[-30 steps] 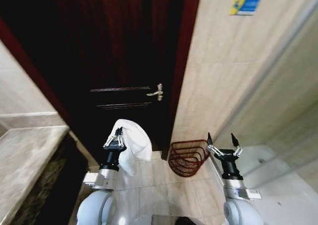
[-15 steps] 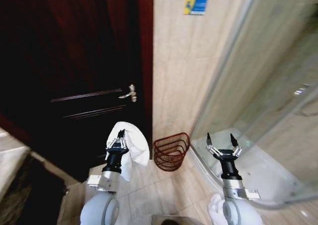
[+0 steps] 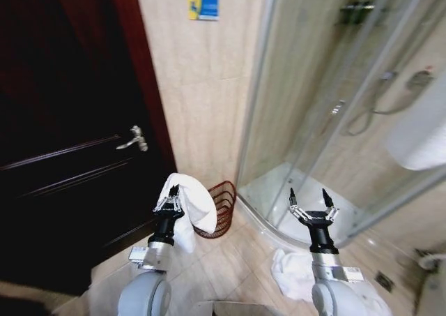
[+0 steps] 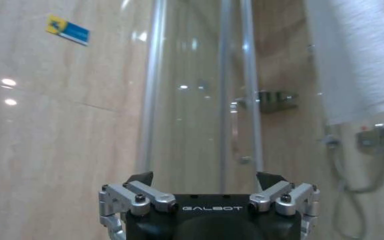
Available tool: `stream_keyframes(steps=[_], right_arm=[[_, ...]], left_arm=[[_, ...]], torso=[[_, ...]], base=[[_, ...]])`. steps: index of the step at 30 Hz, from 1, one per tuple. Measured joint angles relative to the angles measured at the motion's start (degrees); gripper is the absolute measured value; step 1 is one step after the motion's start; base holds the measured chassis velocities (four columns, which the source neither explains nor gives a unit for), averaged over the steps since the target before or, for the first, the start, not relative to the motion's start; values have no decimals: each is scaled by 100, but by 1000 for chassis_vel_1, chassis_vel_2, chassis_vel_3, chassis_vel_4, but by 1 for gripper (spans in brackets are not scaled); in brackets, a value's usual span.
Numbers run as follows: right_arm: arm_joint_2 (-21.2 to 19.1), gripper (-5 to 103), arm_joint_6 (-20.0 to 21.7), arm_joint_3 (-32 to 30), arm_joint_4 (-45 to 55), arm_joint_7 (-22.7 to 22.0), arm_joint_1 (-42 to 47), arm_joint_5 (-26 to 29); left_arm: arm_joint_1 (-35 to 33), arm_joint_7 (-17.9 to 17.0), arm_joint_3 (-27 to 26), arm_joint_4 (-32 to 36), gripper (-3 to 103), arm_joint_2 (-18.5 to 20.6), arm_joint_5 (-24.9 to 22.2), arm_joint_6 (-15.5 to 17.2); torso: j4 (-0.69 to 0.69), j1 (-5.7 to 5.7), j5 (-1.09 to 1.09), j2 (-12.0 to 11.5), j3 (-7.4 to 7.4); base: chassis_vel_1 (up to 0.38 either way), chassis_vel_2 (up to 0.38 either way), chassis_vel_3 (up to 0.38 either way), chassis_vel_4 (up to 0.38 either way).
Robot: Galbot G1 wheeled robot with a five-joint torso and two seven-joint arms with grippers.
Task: Discard the used towel into the hamper.
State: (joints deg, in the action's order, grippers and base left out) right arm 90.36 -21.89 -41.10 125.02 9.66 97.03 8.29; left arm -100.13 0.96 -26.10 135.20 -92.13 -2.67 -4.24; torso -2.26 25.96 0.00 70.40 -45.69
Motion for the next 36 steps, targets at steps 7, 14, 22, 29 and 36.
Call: stream_keyframes(steps=[7,14,22,29,36], right_arm=[[-3,100,0,14,-31,3,3,-33],[-51,100,-4,-34,-75,1,52,-48],[-34,100,-121,-67,-152,-2,70,-43],[25,100,-196,-59,-194,-1,110,-107],[74,100,-193,-117,-197,-9,163,-158]], left_arm=[[134,46,29,-366,0,77,-182,-118],[411,109,172,-919,0,165,-176,-150],[701,117,143,-1241,0,395,-368,-111],[1209,120,-7,-1692,0,1058,-891,28],[1706,186,-36,-2148,0,1580,-1181,73]], torso=[[2,0,0,0,0],[-1,0,0,0,0],[0,0,0,0,0],[0,0,1,0,0],[0,0,0,0,0]], base=[[-114,-107,-98,-92],[-13,-6,-5,-9],[0,0,0,0],[0,0,0,0],[0,0,0,0]])
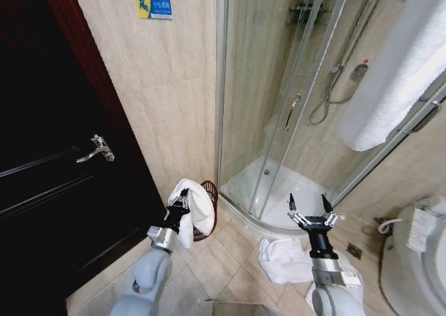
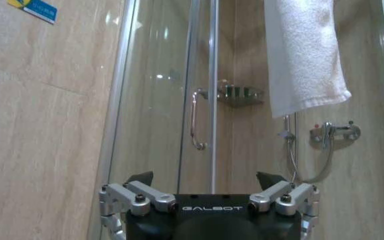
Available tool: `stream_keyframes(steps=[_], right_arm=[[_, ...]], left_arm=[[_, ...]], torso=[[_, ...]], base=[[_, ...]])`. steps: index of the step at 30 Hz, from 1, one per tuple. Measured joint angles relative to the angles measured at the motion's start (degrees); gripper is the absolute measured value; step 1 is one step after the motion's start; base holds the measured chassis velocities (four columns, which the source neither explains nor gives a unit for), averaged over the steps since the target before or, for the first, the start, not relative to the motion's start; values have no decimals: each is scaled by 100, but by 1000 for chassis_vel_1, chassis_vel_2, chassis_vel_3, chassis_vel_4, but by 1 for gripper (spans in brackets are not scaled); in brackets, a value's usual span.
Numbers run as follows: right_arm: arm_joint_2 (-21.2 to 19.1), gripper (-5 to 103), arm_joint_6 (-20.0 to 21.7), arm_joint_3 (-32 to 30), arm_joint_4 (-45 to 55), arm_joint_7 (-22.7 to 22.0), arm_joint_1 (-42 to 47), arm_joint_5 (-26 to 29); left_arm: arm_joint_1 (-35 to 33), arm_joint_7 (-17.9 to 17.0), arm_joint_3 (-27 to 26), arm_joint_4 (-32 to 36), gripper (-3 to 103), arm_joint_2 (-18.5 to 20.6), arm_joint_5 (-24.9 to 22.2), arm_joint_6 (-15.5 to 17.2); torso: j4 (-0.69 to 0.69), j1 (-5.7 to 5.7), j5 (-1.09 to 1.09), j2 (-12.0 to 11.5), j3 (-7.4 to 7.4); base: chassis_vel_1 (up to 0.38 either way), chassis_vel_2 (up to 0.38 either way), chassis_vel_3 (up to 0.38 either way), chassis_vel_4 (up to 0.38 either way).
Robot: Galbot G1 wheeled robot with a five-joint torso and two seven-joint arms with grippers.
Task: Discard the used towel into the hamper.
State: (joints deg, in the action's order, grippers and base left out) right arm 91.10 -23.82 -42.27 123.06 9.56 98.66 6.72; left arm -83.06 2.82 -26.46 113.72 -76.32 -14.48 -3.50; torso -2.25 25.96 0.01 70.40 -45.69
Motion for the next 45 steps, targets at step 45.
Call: stream_keyframes(steps=[45], right_arm=[[105,100,-667,0,-109,30,171,-258]], left_arm=[[3448,261,1786,-5202,0,432,-585,-603]], torso=[[-1,0,0,0,0]], base=[[-23,22,21,-19]])
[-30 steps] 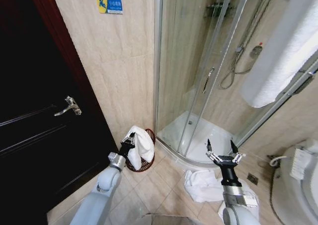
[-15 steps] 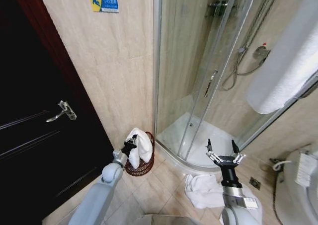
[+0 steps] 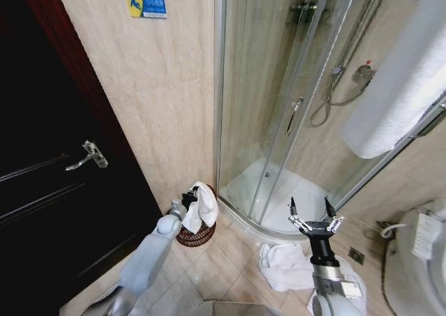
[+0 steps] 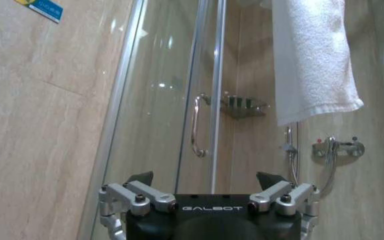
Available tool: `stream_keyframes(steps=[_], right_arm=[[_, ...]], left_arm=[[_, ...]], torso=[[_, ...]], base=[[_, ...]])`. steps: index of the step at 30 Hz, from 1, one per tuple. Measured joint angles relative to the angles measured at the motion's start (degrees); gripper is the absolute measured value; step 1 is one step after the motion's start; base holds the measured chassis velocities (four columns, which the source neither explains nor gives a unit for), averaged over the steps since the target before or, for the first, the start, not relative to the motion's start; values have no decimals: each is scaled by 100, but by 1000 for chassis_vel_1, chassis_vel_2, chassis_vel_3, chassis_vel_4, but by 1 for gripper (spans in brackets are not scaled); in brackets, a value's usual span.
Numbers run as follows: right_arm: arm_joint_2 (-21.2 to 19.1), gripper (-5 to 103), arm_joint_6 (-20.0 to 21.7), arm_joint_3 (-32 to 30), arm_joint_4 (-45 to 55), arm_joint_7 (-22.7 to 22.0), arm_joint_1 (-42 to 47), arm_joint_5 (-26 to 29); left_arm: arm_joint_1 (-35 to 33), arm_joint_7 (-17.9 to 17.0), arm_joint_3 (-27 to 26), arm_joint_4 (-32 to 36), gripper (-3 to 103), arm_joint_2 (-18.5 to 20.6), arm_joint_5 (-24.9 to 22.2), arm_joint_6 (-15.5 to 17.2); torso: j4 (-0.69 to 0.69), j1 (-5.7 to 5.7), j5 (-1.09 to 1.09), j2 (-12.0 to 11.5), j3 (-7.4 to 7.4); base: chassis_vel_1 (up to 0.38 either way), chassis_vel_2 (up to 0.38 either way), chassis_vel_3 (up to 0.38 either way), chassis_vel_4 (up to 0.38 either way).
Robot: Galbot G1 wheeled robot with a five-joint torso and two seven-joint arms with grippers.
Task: Discard the used towel into the hamper.
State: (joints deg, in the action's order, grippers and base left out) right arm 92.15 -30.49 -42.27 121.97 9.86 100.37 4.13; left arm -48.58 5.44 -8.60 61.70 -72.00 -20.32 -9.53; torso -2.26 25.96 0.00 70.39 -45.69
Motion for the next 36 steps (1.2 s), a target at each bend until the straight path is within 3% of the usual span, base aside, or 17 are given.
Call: stream_keyframes(steps=[9,13,23,36], right_arm=[[-1,100,-51,9,-23,44,0,-57],[-1,100,-74,0,-51,49,1,-62],[-1,100,-80,-5,-119,50,-36,-48],[-1,100,-79,-38,-142,48,-19,-8]], left_arm=[[658,73,213,-1537,0,-226,382,-514],[832,122,378,-1895,0,-259,352,-522],[814,131,789,-2201,0,-179,146,-313],[671,123,691,-2573,0,-355,420,-359]], torso=[[1,0,0,0,0],[1,0,-1,0,0],[0,0,1,0,0],[1,0,0,0,0]], base=[[0,0,0,0],[0,0,0,0],[0,0,0,0],[0,0,0,0]])
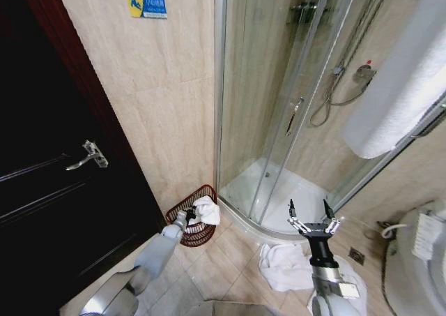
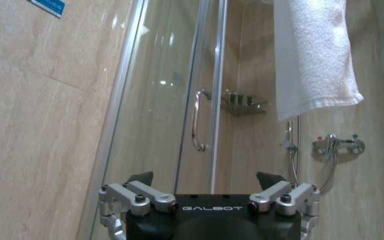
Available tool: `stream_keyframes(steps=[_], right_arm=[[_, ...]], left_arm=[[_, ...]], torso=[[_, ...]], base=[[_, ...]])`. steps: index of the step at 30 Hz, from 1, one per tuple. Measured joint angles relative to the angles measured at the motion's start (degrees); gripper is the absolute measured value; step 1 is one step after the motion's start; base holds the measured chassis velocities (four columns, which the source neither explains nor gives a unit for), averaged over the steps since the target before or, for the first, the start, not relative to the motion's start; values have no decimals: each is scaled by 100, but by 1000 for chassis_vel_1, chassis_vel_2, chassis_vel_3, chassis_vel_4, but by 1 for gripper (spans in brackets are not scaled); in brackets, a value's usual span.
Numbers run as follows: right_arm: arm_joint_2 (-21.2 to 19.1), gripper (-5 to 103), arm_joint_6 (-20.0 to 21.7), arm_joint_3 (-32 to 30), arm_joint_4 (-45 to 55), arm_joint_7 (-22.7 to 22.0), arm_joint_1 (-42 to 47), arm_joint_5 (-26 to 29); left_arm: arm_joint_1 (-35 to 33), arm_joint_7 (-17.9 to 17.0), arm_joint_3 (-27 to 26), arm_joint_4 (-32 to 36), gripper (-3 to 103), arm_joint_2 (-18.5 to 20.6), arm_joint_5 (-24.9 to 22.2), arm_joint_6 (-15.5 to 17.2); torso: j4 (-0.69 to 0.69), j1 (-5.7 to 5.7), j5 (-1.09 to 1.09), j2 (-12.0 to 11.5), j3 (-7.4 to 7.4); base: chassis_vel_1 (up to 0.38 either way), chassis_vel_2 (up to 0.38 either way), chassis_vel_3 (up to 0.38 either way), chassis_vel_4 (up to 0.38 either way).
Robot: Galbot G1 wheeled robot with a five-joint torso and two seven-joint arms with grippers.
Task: Discard the used towel into the hamper.
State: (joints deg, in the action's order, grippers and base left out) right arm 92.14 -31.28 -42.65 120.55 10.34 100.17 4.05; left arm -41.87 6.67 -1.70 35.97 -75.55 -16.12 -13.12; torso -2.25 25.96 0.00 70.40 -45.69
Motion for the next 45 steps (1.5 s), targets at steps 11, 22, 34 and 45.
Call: stream_keyframes(steps=[11,22,34,45], right_arm=[[0,100,109,4,60,-24,-34,33],[0,100,233,29,133,-135,-31,-45],[0,100,504,79,259,-424,-32,-211],[-107,100,1280,-51,602,-806,2,-314]], left_arm=[[-277,-216,-146,355,34,79,55,96],[-614,-214,-293,880,74,248,54,45],[-1532,-153,-756,2449,100,632,-318,550],[-2649,6,-1743,3806,100,737,-429,908]], torso=[[0,0,0,0,0],[0,0,0,0,0],[0,-1,1,0,1],[0,-1,0,0,0]], base=[[0,0,0,0],[0,0,0,0],[0,0,0,0],[0,0,0,0]])
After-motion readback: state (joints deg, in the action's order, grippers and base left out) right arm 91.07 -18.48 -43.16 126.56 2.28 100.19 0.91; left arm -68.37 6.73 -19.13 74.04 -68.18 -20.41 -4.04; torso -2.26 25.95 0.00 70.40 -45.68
